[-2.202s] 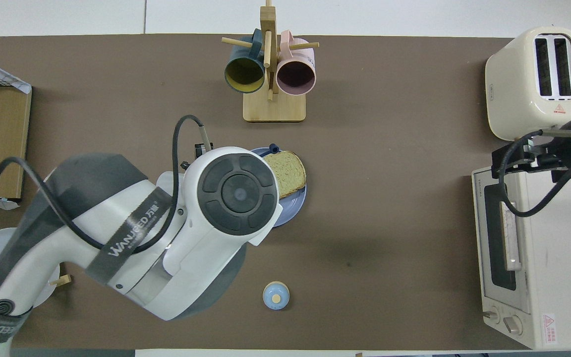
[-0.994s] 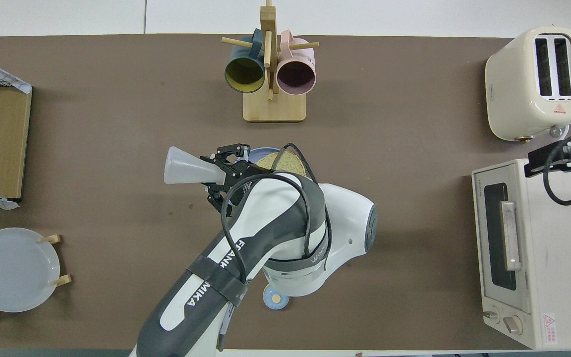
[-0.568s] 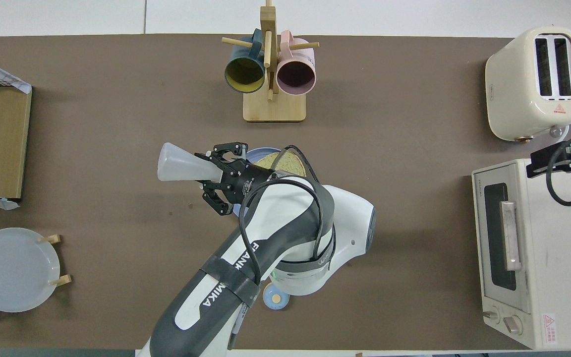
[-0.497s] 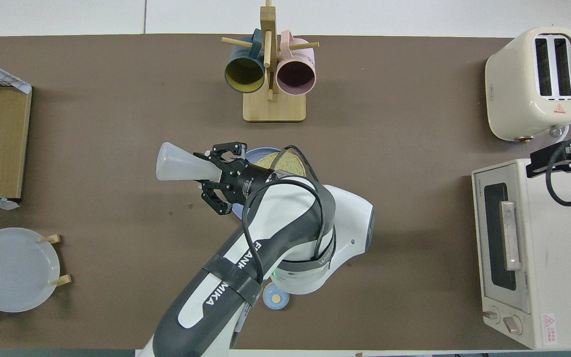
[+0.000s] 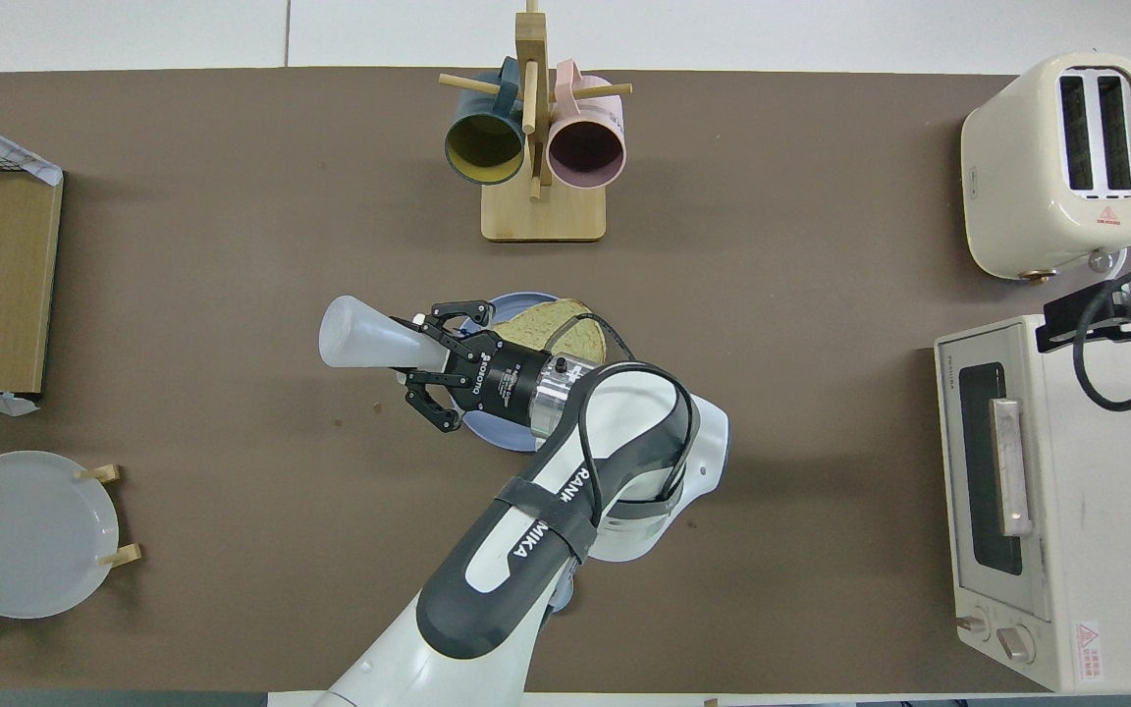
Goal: Put bread on plate and add seasoning
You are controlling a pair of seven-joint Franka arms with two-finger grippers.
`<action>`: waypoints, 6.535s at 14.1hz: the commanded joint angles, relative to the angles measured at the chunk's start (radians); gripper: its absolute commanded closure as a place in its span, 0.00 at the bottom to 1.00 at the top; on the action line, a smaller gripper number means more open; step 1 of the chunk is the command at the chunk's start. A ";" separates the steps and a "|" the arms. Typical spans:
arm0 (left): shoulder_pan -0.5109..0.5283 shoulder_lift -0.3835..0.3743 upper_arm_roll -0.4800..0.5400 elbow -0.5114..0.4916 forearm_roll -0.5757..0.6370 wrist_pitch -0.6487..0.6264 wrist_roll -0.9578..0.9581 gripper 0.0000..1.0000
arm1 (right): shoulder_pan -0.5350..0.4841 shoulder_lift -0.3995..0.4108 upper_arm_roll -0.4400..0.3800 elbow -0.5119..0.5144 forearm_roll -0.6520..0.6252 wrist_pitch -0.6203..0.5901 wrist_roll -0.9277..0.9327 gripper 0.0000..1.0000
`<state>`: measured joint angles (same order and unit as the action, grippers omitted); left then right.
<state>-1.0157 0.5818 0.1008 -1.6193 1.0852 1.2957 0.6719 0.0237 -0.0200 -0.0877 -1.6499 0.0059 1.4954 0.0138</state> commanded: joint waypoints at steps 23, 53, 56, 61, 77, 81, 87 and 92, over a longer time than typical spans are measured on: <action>0.129 0.099 0.030 0.111 0.277 0.085 0.011 1.00 | -0.005 -0.024 0.003 -0.030 -0.004 0.019 -0.015 0.00; 0.207 -0.091 0.030 0.157 -0.105 0.201 -0.097 1.00 | -0.005 -0.024 0.003 -0.028 -0.004 0.019 -0.015 0.00; 0.293 -0.212 0.030 0.147 -0.241 0.290 -0.100 1.00 | -0.005 -0.024 0.003 -0.028 -0.004 0.020 -0.015 0.00; 0.437 -0.252 0.030 0.147 -0.497 0.500 -0.271 1.00 | -0.005 -0.024 0.003 -0.028 -0.004 0.020 -0.015 0.00; 0.640 -0.295 0.030 -0.270 -0.943 1.509 -0.839 1.00 | -0.005 -0.024 0.003 -0.028 -0.004 0.019 -0.015 0.00; 0.646 -0.220 0.030 -0.298 -0.943 1.733 -0.943 1.00 | -0.005 -0.024 0.003 -0.028 -0.004 0.019 -0.015 0.00; 0.657 -0.093 0.034 -0.298 -0.943 1.988 -0.985 1.00 | -0.005 -0.024 0.003 -0.028 -0.004 0.020 -0.015 0.00; 0.660 -0.036 0.045 -0.297 -0.941 2.113 -0.966 1.00 | -0.005 -0.024 0.003 -0.028 -0.004 0.019 -0.015 0.00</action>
<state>-0.3606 0.5324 0.1396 -1.9170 0.1557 3.3538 -0.3103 0.0237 -0.0204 -0.0877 -1.6500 0.0059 1.4954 0.0138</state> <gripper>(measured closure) 0.590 0.000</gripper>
